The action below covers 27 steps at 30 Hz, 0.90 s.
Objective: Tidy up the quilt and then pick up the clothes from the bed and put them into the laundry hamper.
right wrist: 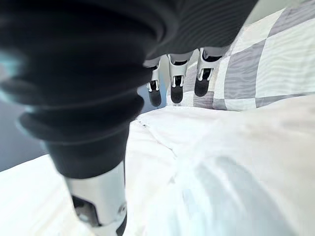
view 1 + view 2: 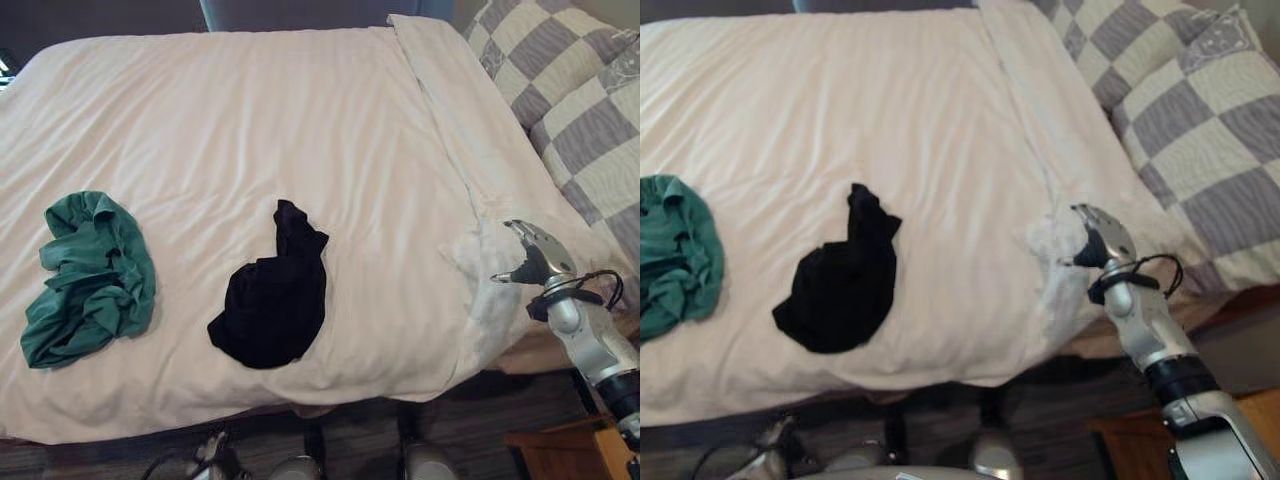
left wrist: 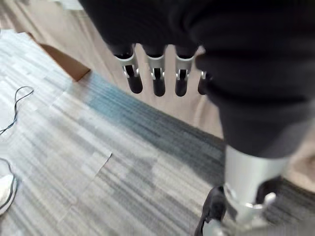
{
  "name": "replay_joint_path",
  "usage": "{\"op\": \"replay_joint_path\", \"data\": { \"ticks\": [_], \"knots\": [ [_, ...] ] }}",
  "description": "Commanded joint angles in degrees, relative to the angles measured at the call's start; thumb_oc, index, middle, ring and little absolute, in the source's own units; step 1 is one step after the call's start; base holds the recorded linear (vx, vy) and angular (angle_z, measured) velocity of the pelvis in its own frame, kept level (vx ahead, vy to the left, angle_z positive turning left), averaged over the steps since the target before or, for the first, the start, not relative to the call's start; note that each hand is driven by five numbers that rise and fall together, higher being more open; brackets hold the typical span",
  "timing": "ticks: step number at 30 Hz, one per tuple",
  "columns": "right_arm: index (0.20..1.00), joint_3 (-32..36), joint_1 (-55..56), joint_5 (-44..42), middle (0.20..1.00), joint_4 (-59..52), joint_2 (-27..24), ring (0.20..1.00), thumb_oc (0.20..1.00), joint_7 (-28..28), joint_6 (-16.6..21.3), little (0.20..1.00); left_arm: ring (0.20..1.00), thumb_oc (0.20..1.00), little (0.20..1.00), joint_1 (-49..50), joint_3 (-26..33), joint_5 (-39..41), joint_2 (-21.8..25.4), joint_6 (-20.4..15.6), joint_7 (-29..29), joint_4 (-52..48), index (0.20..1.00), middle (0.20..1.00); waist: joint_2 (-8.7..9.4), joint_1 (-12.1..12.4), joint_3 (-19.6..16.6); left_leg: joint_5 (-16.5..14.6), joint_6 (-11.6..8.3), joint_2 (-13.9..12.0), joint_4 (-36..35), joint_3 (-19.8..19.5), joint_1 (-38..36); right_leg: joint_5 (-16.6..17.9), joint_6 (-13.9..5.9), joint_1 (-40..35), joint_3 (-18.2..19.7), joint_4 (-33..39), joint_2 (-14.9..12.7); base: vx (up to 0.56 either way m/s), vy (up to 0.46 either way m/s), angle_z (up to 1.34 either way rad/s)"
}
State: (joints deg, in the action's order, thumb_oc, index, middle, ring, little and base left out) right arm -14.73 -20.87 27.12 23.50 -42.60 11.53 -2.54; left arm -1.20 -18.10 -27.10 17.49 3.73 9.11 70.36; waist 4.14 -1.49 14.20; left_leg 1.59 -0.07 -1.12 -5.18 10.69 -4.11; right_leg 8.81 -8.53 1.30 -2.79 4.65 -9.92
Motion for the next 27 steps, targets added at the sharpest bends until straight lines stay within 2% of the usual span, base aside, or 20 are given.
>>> {"op": "replay_joint_path", "data": {
  "ticks": [1, 3, 4, 5, 6, 11, 14, 15, 16, 17, 22, 25, 26, 27],
  "knots": [
    [1.0, -3.5, -11.0, -1.8, 1.0, 7.3, -1.8, 1.0, 1.0, 2.8, -0.7, 1.0, 1.0, 1.0, 1.0, -4.1, -2.4, 1.8, -0.5, -1.0, 1.6, 1.0, 1.0, 1.0, -1.1, 0.4, 2.6, -2.5, -5.28, -5.0, 0.4, 3.1, 2.3, -11.2, -1.75, 1.3, -1.3, -4.0, 1.0, -0.08, -0.067, 0.16],
    [1.0, -4.8, -13.2, -2.5, 1.0, 10.3, -1.6, 1.0, 1.0, 3.3, -0.8, 1.0, 1.0, 1.0, 1.0, -4.5, -3.1, 2.3, -0.6, -1.3, 1.9, 0.9, 1.0, 1.0, -1.53, 0.5, 3.6, -2.0, -5.49, -5.1, 0.4, 2.9, 3.4, -11.1, -1.66, 2.3, -1.5, -4.1, 1.1, -0.09, -0.044, 0.23],
    [0.871, -6.2, -15.8, -2.8, 0.871, 13.6, -1.7, 0.871, 0.871, 3.7, -1.0, 0.871, 1.0, 1.0, 1.0, -4.9, -3.8, 2.5, -0.7, -1.4, 2.2, 0.8, 1.0, 1.0, -2.18, 0.7, 4.5, -1.5, -5.7, -5.3, 0.4, 2.7, 4.6, -11.1, -1.58, 3.4, -1.7, -4.3, 1.3, -0.15, -0.031, 0.3],
    [0.253, -8.0, -20.5, -4.6, 0.253, 19.7, -1.9, 0.253, 0.253, 4.2, -1.0, 0.253, 1.0, 1.0, 1.0, -5.7, -4.8, 3.2, -0.5, -1.9, 2.9, 0.8, 1.0, 1.0, -3.18, 1.0, 5.5, -0.7, -6.1, -5.5, 0.4, 2.6, 6.2, -10.9, -1.5, 4.7, -2.0, -4.3, 1.4, -0.13, -0.004, 0.19],
    [0.2, -8.3, -22.0, -5.7, 0.2, 21.7, -2.0, 0.2, 0.2, 4.2, -1.0, 0.2, 1.0, 1.0, 1.0, -5.8, -5.3, 3.3, -0.5, -2.1, 3.0, 0.8, 1.0, 1.0, -3.53, 1.1, 5.9, -0.5, -6.19, -5.5, 0.3, 2.5, 6.6, -10.9, -1.46, 5.1, -2.1, -4.2, 1.4, -0.08, 0.003, 0.13],
    [0.2, -8.7, -23.1, -7.8, 0.2, 26.0, -1.3, 0.2, 0.2, 4.3, -0.5, 0.2, 1.0, 1.0, 1.0, -6.1, -6.7, 2.6, -1.2, -2.2, 2.8, 1.3, 1.0, 1.0, -4.16, 0.8, 6.5, 0.1, -6.44, -5.7, 0.2, 3.0, 7.5, -10.6, -1.6, 5.7, -2.1, -3.7, 1.4, -0.01, 0.013, 0.01],
    [0.2, -2.9, -13.8, -8.8, 0.2, 19.2, -0.7, 0.2, 0.2, 5.4, -0.7, 0.2, 1.0, 1.0, 1.0, -6.1, -4.9, 2.3, -2.0, -1.4, 2.8, 1.7, 1.0, 1.0, -3.6, -0.8, 6.0, -0.5, -6.17, -5.7, 0.2, 3.7, 6.7, -10.6, -1.69, 5.1, -1.6, -3.8, 1.4, 0.01, 0.057, -0.03],
    [0.479, -2.5, -13.3, -8.7, 0.479, 18.9, -0.7, 0.479, 0.479, 5.3, -0.8, 0.479, 1.0, 1.0, 1.0, -6.0, -5.1, 2.3, -1.9, -1.4, 2.8, 1.6, 1.0, 1.0, -3.54, -0.6, 6.0, -0.5, -6.16, -5.7, 0.2, 3.7, 6.6, -10.6, -1.7, 5.0, -1.5, -3.8, 1.3, 0.01, 0.043, -0.01],
    [1.0, 0.0, -9.3, -8.6, 1.0, 16.2, -0.9, 1.0, 1.0, 6.0, -0.7, 1.0, 1.0, 1.0, 1.0, -5.9, -4.0, 2.1, -2.0, -1.1, 2.6, 1.8, 1.0, 1.0, -3.28, -1.5, 5.7, -0.7, -6.04, -5.7, 0.2, 4.0, 6.2, -10.6, -1.76, 4.8, -1.4, -3.9, 1.3, 0.03, 0.06, -0.07],
    [1.0, 5.8, -0.7, -7.4, 1.0, 11.3, -0.7, 1.0, 1.0, 6.7, -1.0, 1.0, 1.0, 1.0, 1.0, -5.6, -2.2, 1.5, -2.1, -0.5, 2.4, 1.9, 1.0, 1.0, -2.66, -2.6, 5.0, -1.3, -5.78, -5.7, 0.2, 4.3, 5.2, -10.6, -1.92, 4.3, -1.2, -4.1, 1.1, 0.04, 0.077, -0.09],
    [1.0, 19.1, 18.5, -9.0, 1.0, 5.6, 5.3, 1.0, 1.0, 11.6, -1.3, 1.0, 1.0, 1.0, 1.0, -4.6, 1.2, 1.6, -3.3, 0.5, 3.3, 2.0, 1.0, 1.0, -1.07, -5.3, 3.0, -2.9, -5.35, -5.6, 0.2, 5.7, 3.0, -10.2, -2.7, 2.9, -0.7, -4.2, 0.6, 0.03, 0.068, -0.11],
    [1.0, 24.9, 24.5, -15.7, 1.0, 8.7, 10.6, 1.0, 1.0, 15.6, -1.3, 1.0, 1.0, 1.0, 1.0, -3.8, 2.0, 2.9, -3.9, 0.9, 4.1, 2.0, 1.0, 1.0, -0.44, -6.1, 2.4, -3.7, -5.09, -5.5, 0.2, 6.4, 1.5, -10.6, -2.99, 2.3, -0.4, -5.1, 0.3, 0.01, 0.057, -0.17],
    [1.0, 24.9, 24.5, -15.7, 1.0, 8.6, 10.7, 1.0, 1.0, 15.6, -1.3, 1.0, 1.0, 1.0, 1.0, -3.8, 2.0, 2.9, -3.9, 0.9, 4.2, 2.0, 1.0, 1.0, -0.42, -6.0, 2.4, -3.5, -5.1, -5.5, 0.2, 6.5, 1.7, -10.4, -2.93, 2.4, -0.3, -5.0, 0.4, 0.01, 0.061, -0.11],
    [1.0, 27.9, 25.8, -21.0, 1.0, 10.9, 12.9, 1.0, 1.0, 18.1, -1.6, 1.0, 1.0, 1.0, 1.0, -3.4, 2.4, 3.7, -4.2, 1.2, 4.4, 2.1, 1.0, 1.0, -0.25, -6.2, 1.8, -3.9, -4.92, -5.5, 0.2, 6.5, 1.2, -10.5, -3.06, 2.3, 0.1, -5.2, 0.3, 0.0, 0.032, -0.12]
  ]
}}
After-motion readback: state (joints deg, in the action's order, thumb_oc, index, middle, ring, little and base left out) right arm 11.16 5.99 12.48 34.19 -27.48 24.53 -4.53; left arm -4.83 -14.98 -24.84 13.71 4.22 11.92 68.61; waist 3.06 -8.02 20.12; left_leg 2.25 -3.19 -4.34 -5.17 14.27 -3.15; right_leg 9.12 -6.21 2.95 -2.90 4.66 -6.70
